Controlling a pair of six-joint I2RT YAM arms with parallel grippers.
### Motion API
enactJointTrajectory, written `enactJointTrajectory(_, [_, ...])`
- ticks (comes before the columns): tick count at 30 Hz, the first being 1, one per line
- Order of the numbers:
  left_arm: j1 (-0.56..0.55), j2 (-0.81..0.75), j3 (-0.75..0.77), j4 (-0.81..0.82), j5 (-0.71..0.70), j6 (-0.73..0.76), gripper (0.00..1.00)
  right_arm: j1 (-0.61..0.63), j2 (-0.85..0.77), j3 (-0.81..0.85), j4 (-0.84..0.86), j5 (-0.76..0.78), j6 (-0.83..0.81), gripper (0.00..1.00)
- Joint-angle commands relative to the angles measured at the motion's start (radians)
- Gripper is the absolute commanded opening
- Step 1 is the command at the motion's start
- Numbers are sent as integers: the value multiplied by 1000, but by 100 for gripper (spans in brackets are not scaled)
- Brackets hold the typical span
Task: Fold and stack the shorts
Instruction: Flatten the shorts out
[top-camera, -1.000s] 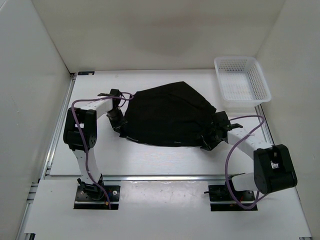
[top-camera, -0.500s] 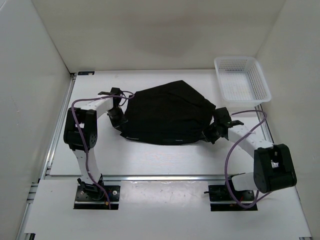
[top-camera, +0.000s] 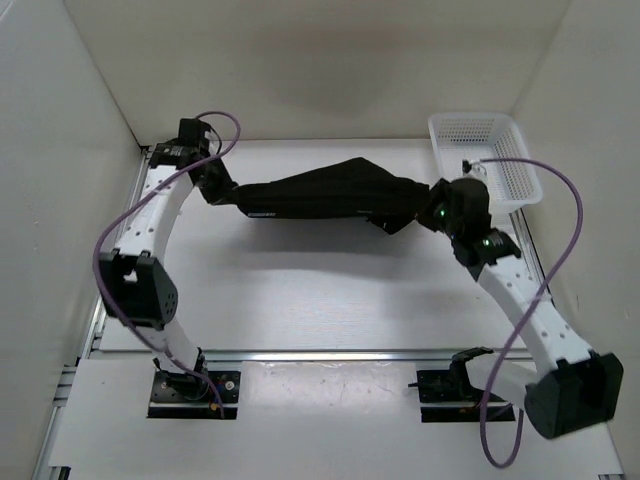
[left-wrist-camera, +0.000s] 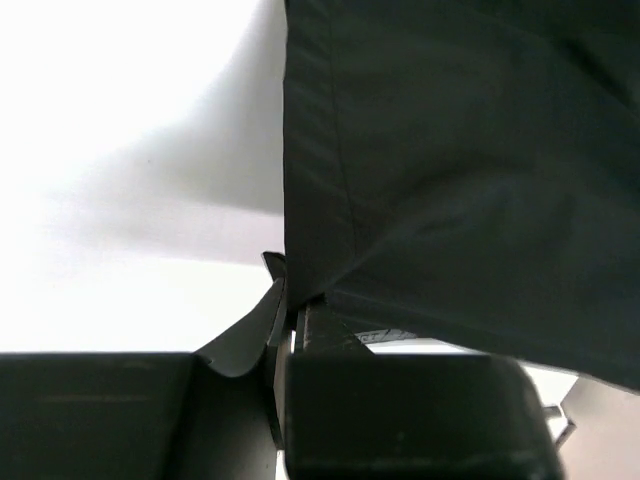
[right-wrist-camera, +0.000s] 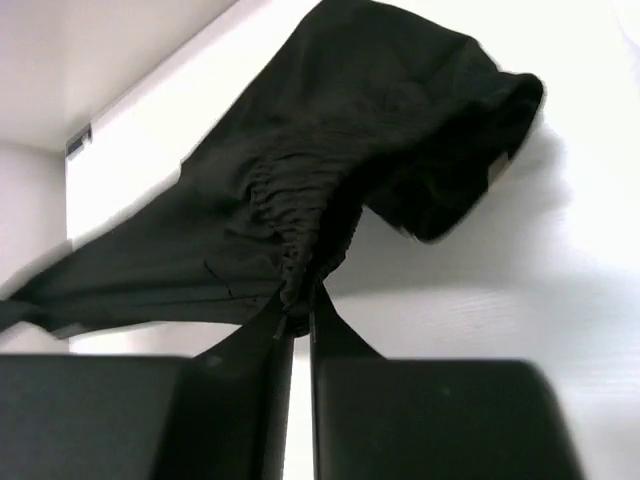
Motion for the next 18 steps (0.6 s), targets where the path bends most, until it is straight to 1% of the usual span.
enactJointTrajectory(1, [-1,-206,-146,29,35,-3,10,30,-130,-199,44,196,-157,29])
enactJointTrajectory(2, [-22,-236,-294,72,46,-29,10,30,-143,-254,29,196,-137,56])
enactJointTrajectory(3, [-45,-254,-364,148,58,-45,10,30,-143,-324,3,196,-106,56])
enactJointTrajectory(4, [-88,-254,-469,176,58,-71,10,30,-143,-345,-58,196,-26,58])
enactJointTrajectory(5, [-105,-239,-505,192,58,-71,10,30,-143,-360,-59,175,19,58])
enactJointTrajectory(6, [-122,-218,-531,201,58,-80,10,30,-129,-372,-104,152,65,56])
enactJointTrajectory(7, [-136,-175,-551,210,31,-80,10,30,-120,-395,-118,121,108,56])
enactJointTrajectory(8, [-159,-159,-574,211,16,-89,10,30,-120,-406,-128,60,179,53])
enactJointTrajectory(10, [-179,-148,-575,211,-35,-89,10,30,-120,-429,-140,5,245,53])
enactJointTrajectory(12, [-190,-157,-575,211,-44,-89,10,30,-111,-449,-151,-46,322,53])
enactJointTrajectory(13, [-190,-167,-575,211,-55,-89,10,30,-111,-467,-151,-89,345,55])
enactJointTrajectory(15, [-190,-190,-566,211,-69,-89,10,30,-111,-495,-151,-121,385,59])
enactJointTrajectory(16, [-190,-190,-556,211,-80,-89,10,30,-111,-506,-151,-138,421,65])
enactJointTrajectory(18, [-190,-190,-547,201,-90,-89,10,30,-122,-532,-125,-161,439,66])
